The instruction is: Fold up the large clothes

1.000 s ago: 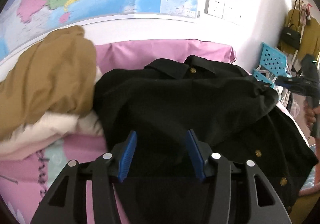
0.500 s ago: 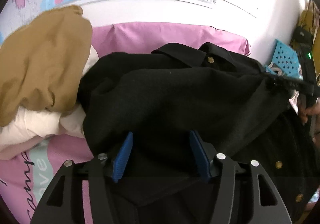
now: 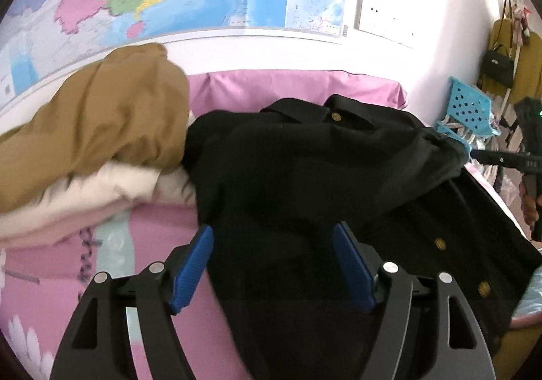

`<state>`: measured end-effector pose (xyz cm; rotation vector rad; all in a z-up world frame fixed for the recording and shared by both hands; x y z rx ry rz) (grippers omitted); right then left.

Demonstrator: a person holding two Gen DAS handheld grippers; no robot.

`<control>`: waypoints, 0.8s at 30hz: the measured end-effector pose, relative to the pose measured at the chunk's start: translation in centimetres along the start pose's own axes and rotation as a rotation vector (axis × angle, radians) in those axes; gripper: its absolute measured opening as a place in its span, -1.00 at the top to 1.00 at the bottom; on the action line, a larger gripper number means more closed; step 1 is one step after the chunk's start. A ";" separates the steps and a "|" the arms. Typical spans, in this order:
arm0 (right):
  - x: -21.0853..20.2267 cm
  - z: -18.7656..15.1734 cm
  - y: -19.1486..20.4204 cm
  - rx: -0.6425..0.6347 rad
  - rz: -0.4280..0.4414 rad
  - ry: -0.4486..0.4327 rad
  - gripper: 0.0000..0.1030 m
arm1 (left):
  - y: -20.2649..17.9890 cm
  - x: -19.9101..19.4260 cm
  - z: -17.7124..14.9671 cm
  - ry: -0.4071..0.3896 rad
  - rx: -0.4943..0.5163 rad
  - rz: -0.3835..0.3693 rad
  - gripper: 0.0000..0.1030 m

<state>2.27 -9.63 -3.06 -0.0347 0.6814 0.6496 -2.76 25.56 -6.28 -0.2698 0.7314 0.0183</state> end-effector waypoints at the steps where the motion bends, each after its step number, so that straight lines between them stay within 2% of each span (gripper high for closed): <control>1: -1.0 -1.2 -0.2 0.042 0.011 -0.009 -0.46 | 0.2 -0.8 -0.6 0.003 -0.010 -0.007 -0.50; 6: -3.4 -6.9 -0.6 0.184 0.077 0.016 -0.66 | 2.0 -2.9 -3.9 0.057 -0.081 -0.025 -0.60; 12: -4.0 -11.6 0.2 0.291 0.174 0.043 -0.76 | 3.3 -4.2 -8.4 0.186 -0.211 -0.161 -0.66; 15: -3.8 -11.8 1.0 0.262 0.187 0.027 -0.80 | 2.5 -4.5 -10.3 0.247 -0.213 -0.227 -0.68; 17: -3.7 -11.4 1.5 0.262 0.213 0.019 -0.80 | 1.8 -4.8 -10.9 0.248 -0.207 -0.263 -0.85; 18: -3.5 -11.3 2.0 0.259 0.242 0.016 -0.77 | 1.1 -5.0 -11.4 0.265 -0.209 -0.312 -0.88; 19: -3.2 -11.3 2.7 0.250 0.276 0.015 -0.75 | 0.5 -5.2 -11.7 0.278 -0.210 -0.347 -0.88; 21: -2.7 -11.0 3.7 0.205 0.274 0.018 -0.75 | -0.5 -5.4 -12.4 0.294 -0.205 -0.397 -0.88; 24: -2.3 -10.5 4.8 0.198 0.327 -0.006 -0.74 | -2.2 -5.4 -13.0 0.305 -0.164 -0.440 -0.88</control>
Point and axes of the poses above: each gripper's, at about its wrist camera, not at the fingertips, and x roughly the way its jaws point, y to its left, z to its top, the point moved 8 cm from there along x, roughly the way its jaws point, and after that the axes turned 13 degrees about -x, right-handed, at the moved point
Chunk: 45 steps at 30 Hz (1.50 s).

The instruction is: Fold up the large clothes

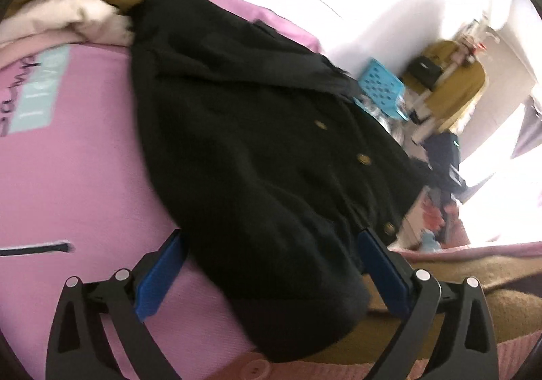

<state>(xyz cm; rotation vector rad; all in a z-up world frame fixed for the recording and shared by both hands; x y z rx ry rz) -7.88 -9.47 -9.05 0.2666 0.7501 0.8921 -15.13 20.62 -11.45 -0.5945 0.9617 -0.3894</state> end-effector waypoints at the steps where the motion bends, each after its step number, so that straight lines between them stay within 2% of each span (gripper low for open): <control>1: 0.4 0.1 0.6 -0.002 0.038 -0.006 -0.71 | -0.4 0.3 -0.1 0.005 0.003 -0.019 -0.88; 3: 0.8 0.2 1.0 -0.016 0.048 -0.019 -0.66 | -1.1 0.7 -0.3 0.019 -0.012 -0.089 -0.88; 5: 1.4 0.4 0.7 0.026 0.059 -0.030 -0.31 | -1.5 1.2 -0.2 0.009 -0.027 -0.109 -0.87; 6: 1.7 0.5 0.7 0.064 0.089 -0.036 -0.03 | -1.6 1.4 0.0 -0.002 -0.030 -0.091 -0.54; 7: 1.4 0.3 0.5 0.074 0.087 -0.042 0.32 | -1.3 1.9 0.2 -0.010 -0.042 -0.041 0.08; 8: 1.0 0.3 0.4 0.074 0.072 -0.051 0.52 | -1.0 2.2 0.4 -0.006 -0.049 -0.007 0.21; 10: -0.3 0.7 1.3 0.055 0.062 -0.094 0.70 | -1.2 1.8 0.6 -0.030 -0.050 0.006 0.47; 14: -4.7 1.5 3.9 -0.004 0.060 -0.196 0.73 | -2.0 -1.9 1.5 -0.121 -0.040 -0.042 0.55; 16: -6.2 1.3 5.4 -0.037 0.064 -0.218 0.74 | -1.9 -3.7 1.6 -0.145 -0.036 -0.046 0.55; 19: -6.5 0.2 6.8 -0.085 0.071 -0.183 0.74 | -1.8 -4.5 1.1 -0.136 -0.025 -0.053 0.53; 21: -5.4 -0.7 5.7 -0.043 0.047 -0.136 0.71 | -1.2 -3.6 0.4 -0.086 -0.031 -0.034 0.40; 23: -4.2 -1.6 4.4 0.007 0.073 -0.096 0.50 | 0.3 -3.2 -0.2 -0.044 -0.049 -0.030 0.27; 25: -2.9 -2.8 2.5 0.062 0.044 -0.045 0.01 | 1.2 -2.3 -0.6 -0.015 -0.072 -0.022 -0.04; 27: -2.4 -3.5 1.9 0.083 0.048 -0.028 -0.12 | 2.1 -1.9 -0.7 0.001 -0.100 -0.022 -0.12; 29: -2.1 -4.2 1.8 0.086 0.044 -0.016 -0.38 | 2.5 -1.7 -0.9 0.006 -0.121 -0.047 -0.23; 30: -1.8 -4.3 1.8 0.083 0.041 -0.013 -0.47 | 2.3 -1.8 -1.0 0.005 -0.123 -0.069 -0.36; 32: -1.5 -4.4 2.1 0.085 0.069 -0.017 -0.31 | 2.0 -1.7 -1.1 0.006 -0.114 -0.071 -0.40; 33: -1.2 -4.4 2.4 0.082 0.082 -0.010 0.05 | 1.8 -1.6 -1.1 0.006 -0.102 -0.054 -0.35; 34: -1.0 -4.3 2.7 0.085 0.104 -0.014 0.48 | 1.5 -1.4 -1.0 0.006 -0.096 -0.040 0.08; 35: -1.3 -4.2 2.8 0.091 0.120 -0.024 0.62 | 1.5 -1.2 -0.9 0.014 -0.100 -0.018 0.30; 36: -1.6 -3.9 3.2 0.088 0.136 -0.043 0.70 | 1.4 -1.1 -0.8 0.018 -0.114 -0.020 0.42; 38: -2.5 -2.9 3.8 0.078 0.142 -0.084 0.73 | 0.8 -1.6 -0.3 -0.014 -0.112 -0.021 0.52; 42: -5.2 0.5 4.8 0.073 0.165 -0.204 0.75 | -0.9 -4.0 1.4 -0.084 -0.098 -0.071 0.54; 45: -6.1 3.0 4.8 0.079 0.181 -0.257 0.75 | -1.6 -5.4 3.2 -0.114 -0.096 -0.078 0.54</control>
Point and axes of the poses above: each gripper's, at about its wrist camera, not at the fingertips, and x roughly the way its jaws point, y to its left, z to its top, the point moved 8 cm from there along x, roughly the way its jaws point, and after that the axes turned 13 degrees about -x, right-handed, at the moved point
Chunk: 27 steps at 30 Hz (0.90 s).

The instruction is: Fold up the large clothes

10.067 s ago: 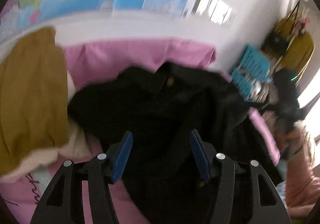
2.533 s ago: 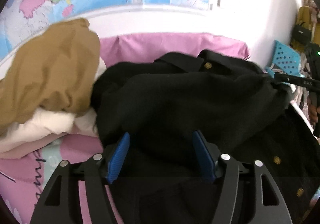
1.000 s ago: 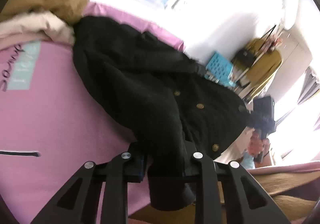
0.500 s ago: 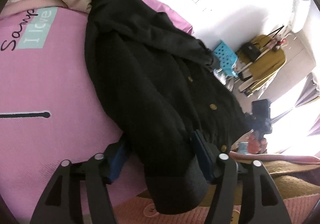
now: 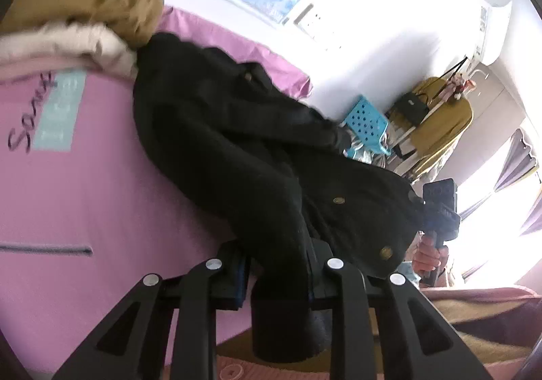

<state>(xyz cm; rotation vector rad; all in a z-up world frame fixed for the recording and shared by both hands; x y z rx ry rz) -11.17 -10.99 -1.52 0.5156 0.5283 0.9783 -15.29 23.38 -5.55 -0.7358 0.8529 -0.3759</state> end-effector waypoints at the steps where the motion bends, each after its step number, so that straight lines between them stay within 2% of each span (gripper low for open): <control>1: 0.1 0.7 0.0 0.000 0.005 -0.009 0.75 | -0.3 -0.1 0.8 -0.011 -0.003 0.007 0.54; 4: 0.9 3.6 0.0 -0.012 0.004 -0.033 0.75 | -1.1 -0.1 2.6 -0.023 -0.001 0.001 0.54; 10: 2.9 10.1 -1.9 0.036 -0.016 -0.090 0.75 | -1.9 0.0 8.1 0.013 -0.054 -0.031 0.53; 17: 5.4 16.0 -5.0 0.105 -0.030 -0.119 0.76 | -2.9 1.2 14.6 0.013 -0.040 0.015 0.49; 20: 6.9 18.3 -7.0 0.137 -0.065 -0.115 0.76 | -2.8 2.4 17.6 0.023 -0.051 0.039 0.48; 27: 11.1 21.7 -13.5 0.237 -0.142 -0.071 0.76 | -0.4 6.4 24.3 0.045 -0.160 0.086 0.43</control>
Point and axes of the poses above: each gripper's, at about its wrist camera, not at the fingertips, and x roughly the way its jaws point, y to its left, z to its top, the point moved 8 cm from there along x, roughly the way its jaws point, and after that the axes turned 13 degrees about -x, right-handed, at the moved point
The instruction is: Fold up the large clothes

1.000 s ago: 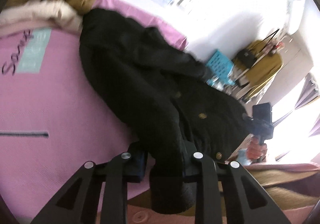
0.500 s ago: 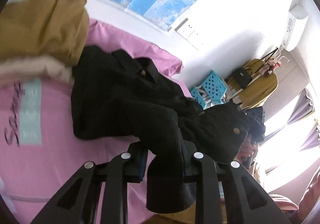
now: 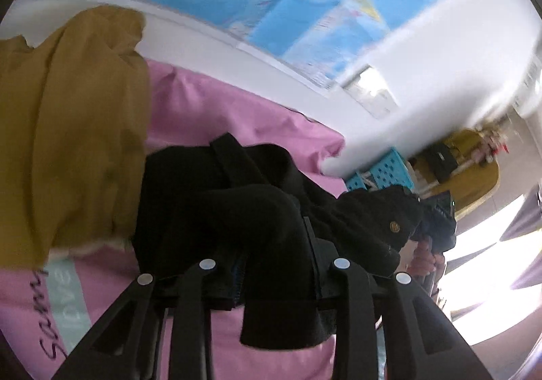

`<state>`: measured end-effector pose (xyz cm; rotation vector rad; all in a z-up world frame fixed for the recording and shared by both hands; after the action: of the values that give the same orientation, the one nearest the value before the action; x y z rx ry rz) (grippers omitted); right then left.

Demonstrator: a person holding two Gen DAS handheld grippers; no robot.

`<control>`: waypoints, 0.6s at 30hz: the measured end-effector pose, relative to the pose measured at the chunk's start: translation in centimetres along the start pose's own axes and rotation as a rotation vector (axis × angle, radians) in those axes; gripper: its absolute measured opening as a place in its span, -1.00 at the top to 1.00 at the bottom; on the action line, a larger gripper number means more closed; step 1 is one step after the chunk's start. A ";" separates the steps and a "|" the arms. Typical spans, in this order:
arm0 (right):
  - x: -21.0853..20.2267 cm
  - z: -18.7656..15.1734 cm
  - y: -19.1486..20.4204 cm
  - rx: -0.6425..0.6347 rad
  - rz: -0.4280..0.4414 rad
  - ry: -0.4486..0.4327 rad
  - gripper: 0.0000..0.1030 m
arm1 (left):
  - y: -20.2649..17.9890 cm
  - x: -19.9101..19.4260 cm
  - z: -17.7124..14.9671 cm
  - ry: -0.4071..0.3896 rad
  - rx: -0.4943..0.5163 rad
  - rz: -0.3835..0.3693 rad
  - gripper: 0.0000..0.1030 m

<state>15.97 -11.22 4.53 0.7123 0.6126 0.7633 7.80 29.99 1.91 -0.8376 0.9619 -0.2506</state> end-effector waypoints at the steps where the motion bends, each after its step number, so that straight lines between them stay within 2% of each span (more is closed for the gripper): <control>1: 0.7 0.4 -1.0 0.028 -0.017 0.003 0.76 | 0.4 0.7 0.9 -0.001 -0.009 0.019 0.43; 6: 4.5 1.5 -5.3 0.110 -0.066 0.048 0.76 | 2.1 3.6 3.8 0.001 -0.048 0.088 0.43; 8: 5.6 1.5 -6.7 0.136 -0.088 0.065 0.76 | 2.5 4.4 4.7 0.000 -0.048 0.120 0.39; 11: 7.0 1.2 -8.7 0.171 -0.133 0.092 0.74 | 4.0 5.3 6.1 0.013 -0.108 0.131 0.27; 12: 7.4 1.0 -9.4 0.178 -0.159 0.106 0.66 | 4.5 5.5 6.5 0.011 -0.126 0.139 0.16; 14: 8.0 0.6 -9.9 0.157 -0.204 0.128 0.55 | 5.1 5.9 7.1 0.010 -0.133 0.143 0.13; 16: 8.0 0.5 -10.1 0.123 -0.245 0.136 0.03 | 5.3 6.1 7.2 0.020 -0.130 0.134 0.03; 17: 7.8 0.7 -10.0 0.108 -0.257 0.129 -0.11 | 5.4 6.1 7.1 0.023 -0.130 0.129 0.01; 18: 7.3 0.9 -9.6 0.084 -0.263 0.117 -0.35 | 5.3 6.0 7.0 0.024 -0.122 0.114 -0.06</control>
<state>24.66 -10.79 -3.91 0.6513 0.8311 0.5405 15.96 33.97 -3.62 -0.8891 1.0520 -0.1046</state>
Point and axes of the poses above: each gripper's, at about its wrist camera, not at the fingertips, and x roughly the way its jaws point, y to its left, z to its top, the point moved 8 cm from there along x, roughly the way its jaws point, and after that the axes turned 13 degrees about -x, right-handed, at the moved point
